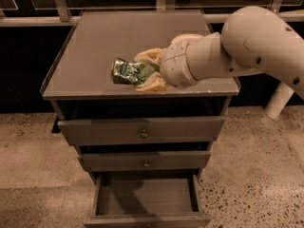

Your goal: Pick green can from bottom drawer and place on counter

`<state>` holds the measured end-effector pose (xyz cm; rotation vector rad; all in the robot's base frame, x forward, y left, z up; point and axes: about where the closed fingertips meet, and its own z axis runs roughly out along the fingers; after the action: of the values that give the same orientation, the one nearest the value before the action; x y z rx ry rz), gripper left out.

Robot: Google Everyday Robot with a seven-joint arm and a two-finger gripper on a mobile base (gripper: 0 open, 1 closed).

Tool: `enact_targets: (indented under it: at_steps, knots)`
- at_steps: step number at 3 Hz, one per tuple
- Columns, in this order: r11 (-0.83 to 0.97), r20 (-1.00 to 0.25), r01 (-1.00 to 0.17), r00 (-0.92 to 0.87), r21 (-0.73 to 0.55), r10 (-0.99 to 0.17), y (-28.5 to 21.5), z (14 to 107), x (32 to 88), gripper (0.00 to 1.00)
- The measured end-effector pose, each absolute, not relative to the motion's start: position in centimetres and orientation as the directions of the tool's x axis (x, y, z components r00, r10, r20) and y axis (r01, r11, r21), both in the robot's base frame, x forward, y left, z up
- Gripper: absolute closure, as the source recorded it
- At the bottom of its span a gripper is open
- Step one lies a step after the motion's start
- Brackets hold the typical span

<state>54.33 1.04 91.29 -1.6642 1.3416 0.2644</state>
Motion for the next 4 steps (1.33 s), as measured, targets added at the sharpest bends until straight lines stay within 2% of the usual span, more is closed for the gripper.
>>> enact_targets:
  at_steps: [2, 4]
  knots:
    - [0.066, -0.731, -0.882, 0.344, -0.467, -0.589, 3.4, 87.7, 58.4, 1.00]
    - [0.173, -0.724, -0.877, 0.242, -0.447, -0.647, 2.2, 84.2, 62.0, 1.00]
